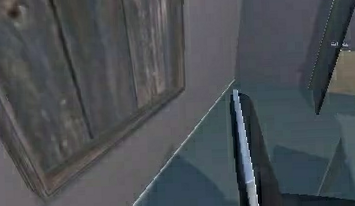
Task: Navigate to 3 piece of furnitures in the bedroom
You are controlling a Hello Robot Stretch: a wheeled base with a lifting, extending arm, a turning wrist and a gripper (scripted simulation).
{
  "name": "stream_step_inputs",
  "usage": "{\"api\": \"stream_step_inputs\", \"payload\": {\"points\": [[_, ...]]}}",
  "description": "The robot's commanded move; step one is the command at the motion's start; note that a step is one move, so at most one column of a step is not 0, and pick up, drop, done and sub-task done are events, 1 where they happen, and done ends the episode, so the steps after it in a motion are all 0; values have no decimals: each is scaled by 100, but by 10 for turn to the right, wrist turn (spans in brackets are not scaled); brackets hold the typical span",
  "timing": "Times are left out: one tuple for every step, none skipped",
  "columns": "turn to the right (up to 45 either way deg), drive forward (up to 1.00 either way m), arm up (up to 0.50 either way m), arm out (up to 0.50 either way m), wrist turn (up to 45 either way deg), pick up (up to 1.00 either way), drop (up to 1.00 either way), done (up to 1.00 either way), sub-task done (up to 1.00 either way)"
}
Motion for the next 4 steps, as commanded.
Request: {"api": "stream_step_inputs", "payload": {"points": [[450,0,0,0,0,0,0,0,0],[300,0,0,0,0,0,0,0,0],[0,0,0,0,0,0,0,0,100],[-270,0,0,0,0,0,0,0,0]]}}
